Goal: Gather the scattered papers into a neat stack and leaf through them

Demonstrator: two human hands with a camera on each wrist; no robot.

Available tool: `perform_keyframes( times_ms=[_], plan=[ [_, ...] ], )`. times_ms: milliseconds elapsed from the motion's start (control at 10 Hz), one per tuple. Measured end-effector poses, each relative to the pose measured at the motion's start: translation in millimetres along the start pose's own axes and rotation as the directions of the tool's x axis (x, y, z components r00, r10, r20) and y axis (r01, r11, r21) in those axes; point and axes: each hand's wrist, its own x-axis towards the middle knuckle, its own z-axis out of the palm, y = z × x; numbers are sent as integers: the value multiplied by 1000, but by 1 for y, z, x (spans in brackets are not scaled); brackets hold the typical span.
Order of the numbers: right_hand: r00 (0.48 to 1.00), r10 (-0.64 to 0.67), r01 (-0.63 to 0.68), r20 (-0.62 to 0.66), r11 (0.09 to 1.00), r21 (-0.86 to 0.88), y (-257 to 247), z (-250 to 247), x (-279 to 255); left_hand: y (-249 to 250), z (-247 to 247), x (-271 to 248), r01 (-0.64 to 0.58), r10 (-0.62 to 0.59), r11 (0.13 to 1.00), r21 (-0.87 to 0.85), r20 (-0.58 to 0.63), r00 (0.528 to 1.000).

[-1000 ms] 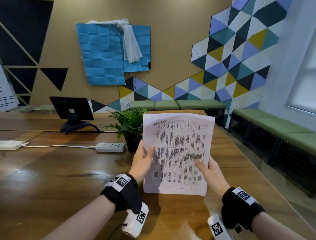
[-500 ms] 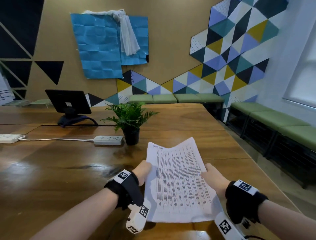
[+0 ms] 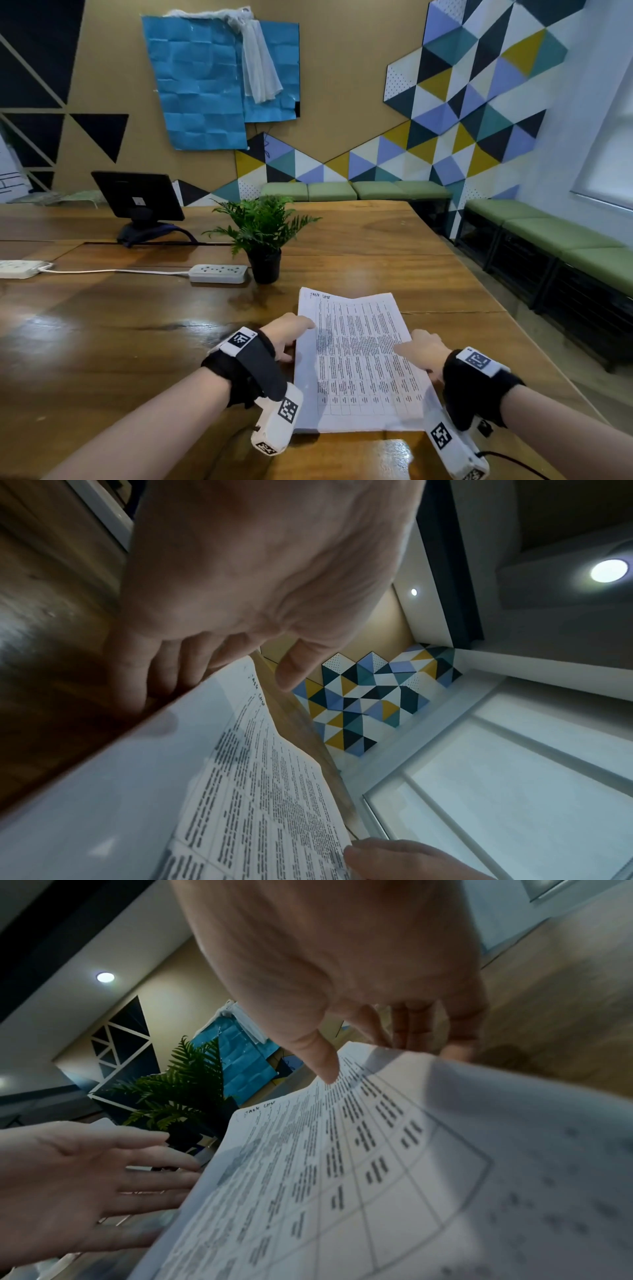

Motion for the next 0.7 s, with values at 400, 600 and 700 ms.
perform_keyframes(
  times_ms=[400,600,700],
  plan=[
    [997,69,-70,41,997,25,0,-5,-6,7,4,-5,-29,29,995,97,4,1000],
    [995,67,-76,72,989,128,2,-8,-7,7,6,-11,-32,31,998,58,7,999],
    [999,35,-37,21,993,114,6,-10,-10,4,3,-14,-115,126,987,111,-99,987]
  ],
)
